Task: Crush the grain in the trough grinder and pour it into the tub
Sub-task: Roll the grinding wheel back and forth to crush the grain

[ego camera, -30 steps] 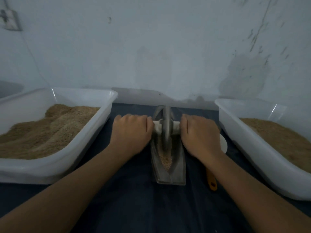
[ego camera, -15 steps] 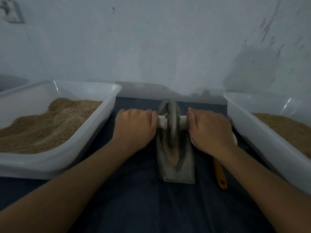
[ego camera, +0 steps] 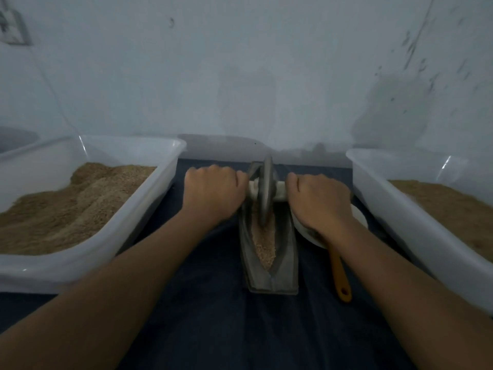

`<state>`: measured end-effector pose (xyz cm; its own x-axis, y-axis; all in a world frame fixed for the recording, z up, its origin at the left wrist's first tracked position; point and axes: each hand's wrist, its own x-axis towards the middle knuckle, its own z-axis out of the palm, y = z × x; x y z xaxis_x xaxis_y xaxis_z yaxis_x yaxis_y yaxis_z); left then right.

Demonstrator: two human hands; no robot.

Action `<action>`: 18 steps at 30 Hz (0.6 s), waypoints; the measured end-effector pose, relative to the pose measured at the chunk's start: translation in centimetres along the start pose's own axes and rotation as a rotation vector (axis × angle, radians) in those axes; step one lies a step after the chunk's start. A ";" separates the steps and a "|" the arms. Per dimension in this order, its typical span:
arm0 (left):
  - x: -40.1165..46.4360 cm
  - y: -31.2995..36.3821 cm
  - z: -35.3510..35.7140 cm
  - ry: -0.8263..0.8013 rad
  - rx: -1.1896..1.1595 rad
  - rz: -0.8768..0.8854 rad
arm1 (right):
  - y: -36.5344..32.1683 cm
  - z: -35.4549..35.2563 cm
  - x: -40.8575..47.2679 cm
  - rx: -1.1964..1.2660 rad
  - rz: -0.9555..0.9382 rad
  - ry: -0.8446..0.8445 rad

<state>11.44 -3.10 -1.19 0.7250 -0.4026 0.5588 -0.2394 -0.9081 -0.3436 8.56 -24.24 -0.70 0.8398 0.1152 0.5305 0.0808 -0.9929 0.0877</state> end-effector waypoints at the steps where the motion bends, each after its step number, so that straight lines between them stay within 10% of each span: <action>1: -0.8 0.1 -0.4 0.014 -0.014 -0.003 | -0.3 -0.4 -0.7 -0.021 -0.002 0.011; 8: -7.1 -0.3 -2.5 0.121 -0.444 -0.068 | -1.9 -4.1 -6.3 0.130 -0.007 0.134; 18: -3.1 -0.3 -0.6 0.104 -0.066 0.091 | -0.8 -1.3 -2.9 -0.011 0.025 0.116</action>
<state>8.87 -1.63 -2.30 0.6285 -0.4899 0.6042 -0.3455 -0.8717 -0.3475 5.35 -23.72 -1.20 0.7735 0.0934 0.6269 0.0540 -0.9952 0.0817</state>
